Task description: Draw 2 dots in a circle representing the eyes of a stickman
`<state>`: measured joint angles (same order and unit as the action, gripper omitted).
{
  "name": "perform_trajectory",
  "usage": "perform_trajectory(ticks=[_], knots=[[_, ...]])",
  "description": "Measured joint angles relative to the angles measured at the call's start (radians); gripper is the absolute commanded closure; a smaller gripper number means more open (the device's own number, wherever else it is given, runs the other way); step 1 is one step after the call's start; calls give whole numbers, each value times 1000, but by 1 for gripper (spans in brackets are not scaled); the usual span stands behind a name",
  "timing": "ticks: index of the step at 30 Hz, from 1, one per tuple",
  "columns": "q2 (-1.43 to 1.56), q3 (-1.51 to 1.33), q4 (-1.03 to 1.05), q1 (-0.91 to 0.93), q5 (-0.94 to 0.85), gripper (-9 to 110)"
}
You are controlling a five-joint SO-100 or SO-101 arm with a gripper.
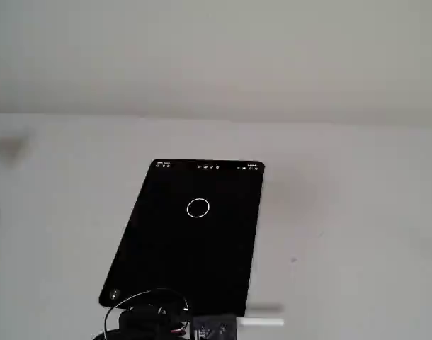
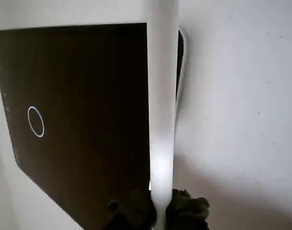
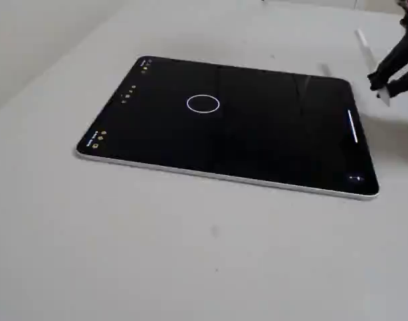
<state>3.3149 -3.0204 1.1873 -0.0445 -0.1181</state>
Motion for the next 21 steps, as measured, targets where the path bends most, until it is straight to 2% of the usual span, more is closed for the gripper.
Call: perform_trajectory(ticks=[9,21], knots=[[0,0,-35,77,-17,101],[0,0,-38,80,-9,101]])
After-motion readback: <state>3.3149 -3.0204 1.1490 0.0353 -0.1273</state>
